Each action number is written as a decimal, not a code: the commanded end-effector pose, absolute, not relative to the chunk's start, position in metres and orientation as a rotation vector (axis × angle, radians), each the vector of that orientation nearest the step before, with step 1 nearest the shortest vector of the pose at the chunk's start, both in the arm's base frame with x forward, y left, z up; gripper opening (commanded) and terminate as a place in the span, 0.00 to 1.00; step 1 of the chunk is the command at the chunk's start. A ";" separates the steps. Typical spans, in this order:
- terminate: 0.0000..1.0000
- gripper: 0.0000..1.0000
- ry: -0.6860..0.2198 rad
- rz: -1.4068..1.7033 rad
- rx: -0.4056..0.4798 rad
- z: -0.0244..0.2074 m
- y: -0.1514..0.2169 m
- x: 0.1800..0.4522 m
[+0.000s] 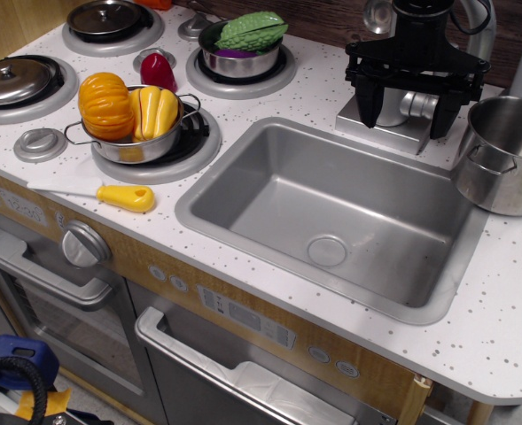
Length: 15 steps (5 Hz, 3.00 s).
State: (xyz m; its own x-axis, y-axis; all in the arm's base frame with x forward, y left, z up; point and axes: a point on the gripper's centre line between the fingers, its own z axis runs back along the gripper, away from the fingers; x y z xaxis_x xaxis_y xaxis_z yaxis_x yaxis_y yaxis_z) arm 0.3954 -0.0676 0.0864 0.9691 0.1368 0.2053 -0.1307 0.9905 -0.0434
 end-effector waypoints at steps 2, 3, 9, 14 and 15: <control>0.00 1.00 -0.227 0.193 -0.032 0.095 -0.079 0.405; 0.00 1.00 -0.276 0.251 -0.017 0.097 -0.091 0.413; 0.00 1.00 -0.372 0.296 -0.020 0.121 -0.116 0.446; 0.00 1.00 -0.466 0.240 -0.061 0.099 -0.124 0.465; 0.00 1.00 -0.471 0.235 -0.070 0.083 -0.122 0.462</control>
